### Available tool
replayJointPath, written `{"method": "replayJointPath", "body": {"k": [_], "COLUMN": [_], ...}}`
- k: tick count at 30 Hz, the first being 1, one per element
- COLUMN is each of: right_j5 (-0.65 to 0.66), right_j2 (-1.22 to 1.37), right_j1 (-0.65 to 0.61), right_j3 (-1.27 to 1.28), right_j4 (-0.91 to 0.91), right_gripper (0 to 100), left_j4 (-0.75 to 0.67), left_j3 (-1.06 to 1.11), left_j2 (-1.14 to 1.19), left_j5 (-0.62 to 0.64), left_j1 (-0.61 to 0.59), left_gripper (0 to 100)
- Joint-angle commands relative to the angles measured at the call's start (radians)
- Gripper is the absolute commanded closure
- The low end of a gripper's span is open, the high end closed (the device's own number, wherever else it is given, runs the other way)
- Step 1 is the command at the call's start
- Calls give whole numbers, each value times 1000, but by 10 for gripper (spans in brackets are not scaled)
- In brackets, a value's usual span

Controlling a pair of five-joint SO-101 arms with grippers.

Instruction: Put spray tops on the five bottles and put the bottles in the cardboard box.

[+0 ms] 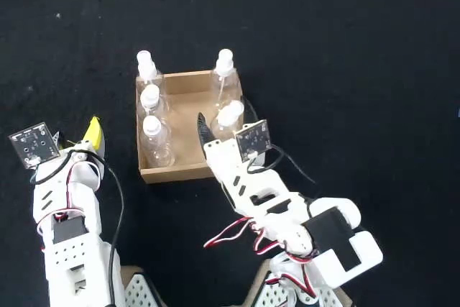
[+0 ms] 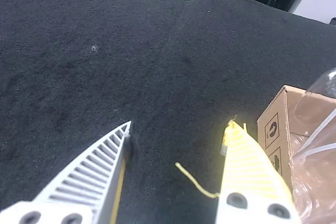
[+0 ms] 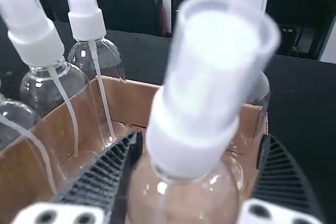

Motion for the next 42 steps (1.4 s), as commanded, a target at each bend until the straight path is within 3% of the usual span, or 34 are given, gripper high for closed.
{"method": "replayJointPath", "body": {"k": [1, 9, 16, 26, 30, 34, 38, 42], "right_j5": [49, 51, 49, 46, 46, 46, 54, 54], "right_j2": [-54, -278, -545, -1191, -1371, -1446, -1466, -1472], "right_j1": [-9, -3, -2, -6, 87, 279, 477, 589], "right_j3": [21, 102, 67, -200, -298, -297, -295, -275], "right_j4": [-29, -12, 210, 1020, 1379, 1606, 1775, 1924], "right_gripper": [691, 691, 691, 691, 691, 747, 990, 949], "left_j4": [-25, -25, -25, -25, -18, -17, 3, 196], "left_j3": [1, -1, -1, 1, 1, 1, -1, -93], "left_j2": [-17, -17, -17, -17, -17, -17, -17, -18], "left_j5": [-2, -2, -3, -3, -3, -3, -3, -3], "left_j1": [4, 4, 4, -2, -5, -5, -5, -5], "left_gripper": [744, 744, 744, 744, 773, 971, 960, 971]}}
